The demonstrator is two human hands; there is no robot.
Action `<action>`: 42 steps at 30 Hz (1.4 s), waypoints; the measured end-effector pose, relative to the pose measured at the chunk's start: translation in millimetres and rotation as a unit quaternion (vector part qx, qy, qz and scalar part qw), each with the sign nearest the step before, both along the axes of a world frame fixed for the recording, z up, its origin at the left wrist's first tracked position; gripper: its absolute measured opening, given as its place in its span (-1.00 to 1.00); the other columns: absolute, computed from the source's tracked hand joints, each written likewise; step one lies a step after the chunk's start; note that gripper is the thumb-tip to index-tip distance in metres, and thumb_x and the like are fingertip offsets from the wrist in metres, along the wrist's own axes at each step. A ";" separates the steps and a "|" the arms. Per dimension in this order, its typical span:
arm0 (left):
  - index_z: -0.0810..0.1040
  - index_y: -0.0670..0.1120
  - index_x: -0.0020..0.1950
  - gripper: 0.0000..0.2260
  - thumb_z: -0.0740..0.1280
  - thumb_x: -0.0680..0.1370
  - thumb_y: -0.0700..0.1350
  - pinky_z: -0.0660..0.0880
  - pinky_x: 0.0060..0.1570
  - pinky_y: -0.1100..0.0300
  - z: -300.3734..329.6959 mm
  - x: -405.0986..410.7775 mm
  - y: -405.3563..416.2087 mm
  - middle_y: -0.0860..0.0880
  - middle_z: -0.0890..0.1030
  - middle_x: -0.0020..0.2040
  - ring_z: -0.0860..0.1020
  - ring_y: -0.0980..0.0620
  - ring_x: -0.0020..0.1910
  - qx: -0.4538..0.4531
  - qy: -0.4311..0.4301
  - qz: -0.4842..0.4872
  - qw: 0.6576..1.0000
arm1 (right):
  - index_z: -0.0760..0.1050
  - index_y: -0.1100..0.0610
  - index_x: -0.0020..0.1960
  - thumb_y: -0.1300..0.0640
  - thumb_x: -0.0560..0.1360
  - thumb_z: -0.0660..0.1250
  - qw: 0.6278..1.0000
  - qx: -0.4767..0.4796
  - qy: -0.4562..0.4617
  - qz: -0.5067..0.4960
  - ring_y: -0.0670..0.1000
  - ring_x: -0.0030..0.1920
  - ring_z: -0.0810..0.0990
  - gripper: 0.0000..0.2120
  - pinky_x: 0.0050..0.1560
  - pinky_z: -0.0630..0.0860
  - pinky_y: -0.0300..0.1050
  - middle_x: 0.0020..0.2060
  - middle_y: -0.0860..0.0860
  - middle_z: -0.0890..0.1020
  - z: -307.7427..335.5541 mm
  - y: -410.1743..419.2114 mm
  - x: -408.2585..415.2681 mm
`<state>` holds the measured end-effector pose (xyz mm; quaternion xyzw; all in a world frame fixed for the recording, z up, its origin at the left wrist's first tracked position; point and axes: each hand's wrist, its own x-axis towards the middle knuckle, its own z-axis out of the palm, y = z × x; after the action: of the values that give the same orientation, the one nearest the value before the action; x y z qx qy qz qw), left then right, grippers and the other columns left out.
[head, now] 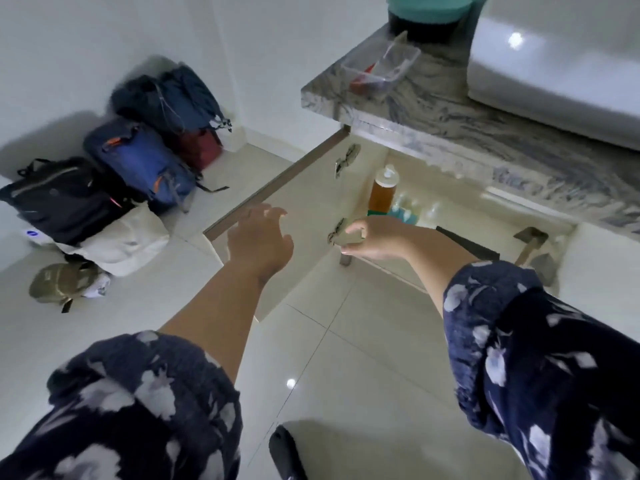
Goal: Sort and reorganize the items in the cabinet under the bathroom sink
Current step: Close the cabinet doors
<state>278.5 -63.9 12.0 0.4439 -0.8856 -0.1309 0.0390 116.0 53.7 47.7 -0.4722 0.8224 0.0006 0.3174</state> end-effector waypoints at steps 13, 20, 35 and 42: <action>-0.12 -0.05 0.58 -0.36 -0.11 0.60 0.26 -0.21 0.47 -0.19 -38.5 44.8 -95.3 0.00 -0.14 0.59 -0.23 0.04 0.55 0.060 -0.030 0.133 0.989 | -0.28 -0.19 0.52 -0.36 0.54 -0.15 0.979 -0.069 0.136 0.134 0.08 0.50 -0.42 -0.35 0.45 -0.28 0.32 0.50 0.02 -0.40 -35.4 -159.0 16.9; -0.20 0.07 0.56 -0.40 -0.23 0.58 0.28 -0.27 0.46 -0.21 -57.2 34.4 -104.1 0.05 -0.21 0.58 -0.29 0.04 0.54 0.051 -0.058 0.136 0.988 | -0.33 -0.23 0.50 -0.39 0.51 -0.26 0.971 -0.088 0.159 0.155 0.08 0.50 -0.42 -0.37 0.41 -0.32 0.36 0.51 0.01 -0.36 -69.8 -188.9 9.3; -0.23 0.12 0.55 -0.45 -0.28 0.59 0.25 -0.37 0.42 -0.24 -64.4 -1.9 0.3 0.03 -0.22 0.58 -0.34 0.01 0.53 0.039 -0.059 0.207 0.976 | -0.29 -0.31 0.48 -0.43 0.48 -0.15 0.968 -0.077 0.090 0.221 0.02 0.48 -0.47 -0.36 0.40 -0.31 0.41 0.50 -0.09 -0.38 -69.9 -130.9 -27.2; -0.31 0.09 0.54 -0.45 -0.29 0.59 0.24 -0.38 0.42 -0.23 -60.8 -38.8 69.1 0.04 -0.27 0.57 -0.34 0.03 0.52 0.089 -0.023 0.186 0.978 | -0.30 -0.25 0.50 -0.34 0.54 -0.06 0.960 -0.073 0.072 0.262 -0.04 0.51 -0.38 -0.35 0.46 -0.21 0.32 0.51 -0.12 -0.36 -66.7 -87.4 -58.0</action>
<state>239.7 5.2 -48.8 0.6057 -0.7728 -0.1895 0.0028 57.9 -33.7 -19.0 -0.6917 0.6883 0.0578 0.2106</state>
